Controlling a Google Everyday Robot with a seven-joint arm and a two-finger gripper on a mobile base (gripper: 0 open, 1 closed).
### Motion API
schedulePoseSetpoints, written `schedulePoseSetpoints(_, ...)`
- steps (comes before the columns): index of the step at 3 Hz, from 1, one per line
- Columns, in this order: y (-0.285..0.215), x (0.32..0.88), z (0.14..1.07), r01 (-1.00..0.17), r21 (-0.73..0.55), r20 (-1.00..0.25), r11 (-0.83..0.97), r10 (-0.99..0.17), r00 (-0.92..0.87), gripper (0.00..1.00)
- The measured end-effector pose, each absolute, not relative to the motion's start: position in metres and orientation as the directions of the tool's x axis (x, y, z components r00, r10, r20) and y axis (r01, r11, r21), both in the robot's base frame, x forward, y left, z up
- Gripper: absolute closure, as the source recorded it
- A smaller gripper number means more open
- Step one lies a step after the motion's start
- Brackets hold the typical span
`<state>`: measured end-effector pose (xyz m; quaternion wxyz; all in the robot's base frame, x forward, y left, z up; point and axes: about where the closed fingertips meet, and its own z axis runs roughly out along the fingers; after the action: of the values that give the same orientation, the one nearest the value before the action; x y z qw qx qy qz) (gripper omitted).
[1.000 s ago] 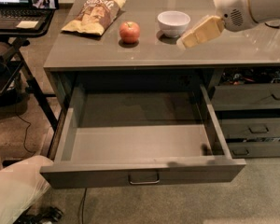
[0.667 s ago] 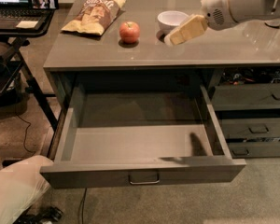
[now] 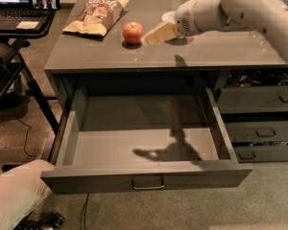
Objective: Place apple into top drawer
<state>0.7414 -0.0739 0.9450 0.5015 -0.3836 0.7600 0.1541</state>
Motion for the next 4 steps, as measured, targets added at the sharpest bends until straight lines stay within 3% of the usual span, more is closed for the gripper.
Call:
schedulePoseSetpoints(1, -0.019, 0.785, 0.927, -0.705, -0.117, -0.919, 0.699, -0.346, -0.190, 0.00)
schedulePoseSetpoints(4, -0.018, 0.806, 0.911, -0.709, -0.069, -0.942, 0.702, -0.280, -0.186, 0.00)
